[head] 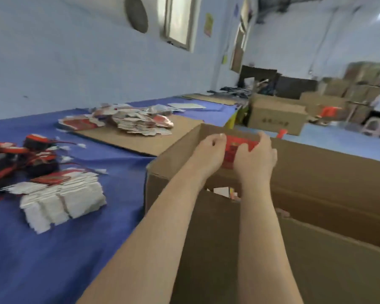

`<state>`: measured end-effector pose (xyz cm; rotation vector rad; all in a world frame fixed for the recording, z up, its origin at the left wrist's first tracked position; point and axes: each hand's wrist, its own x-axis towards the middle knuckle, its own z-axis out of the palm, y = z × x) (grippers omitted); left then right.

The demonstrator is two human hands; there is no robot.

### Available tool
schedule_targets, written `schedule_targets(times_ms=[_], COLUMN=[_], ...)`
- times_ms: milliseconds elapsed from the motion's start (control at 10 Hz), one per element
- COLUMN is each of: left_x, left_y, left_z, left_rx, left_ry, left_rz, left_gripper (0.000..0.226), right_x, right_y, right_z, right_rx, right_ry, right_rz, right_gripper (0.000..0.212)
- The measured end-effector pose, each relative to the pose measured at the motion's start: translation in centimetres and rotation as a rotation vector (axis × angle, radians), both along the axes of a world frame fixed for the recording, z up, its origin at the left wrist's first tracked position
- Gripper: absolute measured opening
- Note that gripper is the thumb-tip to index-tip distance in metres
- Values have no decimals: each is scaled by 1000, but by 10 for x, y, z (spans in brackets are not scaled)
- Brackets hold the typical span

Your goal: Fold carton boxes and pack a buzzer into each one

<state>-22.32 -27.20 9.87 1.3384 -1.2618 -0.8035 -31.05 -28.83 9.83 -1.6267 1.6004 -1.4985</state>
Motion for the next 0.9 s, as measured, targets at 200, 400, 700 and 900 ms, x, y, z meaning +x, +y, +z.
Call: schedule_targets(times_ms=[200, 400, 700, 900], left_x=[-53, 54, 251, 319], left_y=[-26, 36, 231, 346], left_z=[-17, -11, -64, -121], left_rx=[200, -84, -260, -258], left_ry=[212, 466, 464, 556], left_rz=[-178, 192, 954, 1345], left_gripper=[55, 26, 18, 13], right_x=[-36, 69, 285, 347], right_y=[5, 41, 196, 288], right_z=[-13, -24, -71, -107], right_rx=[-145, -145, 195, 456], right_ry=[-130, -361, -323, -127], right_rz=[15, 476, 1284, 1628], right_gripper=[43, 22, 31, 14])
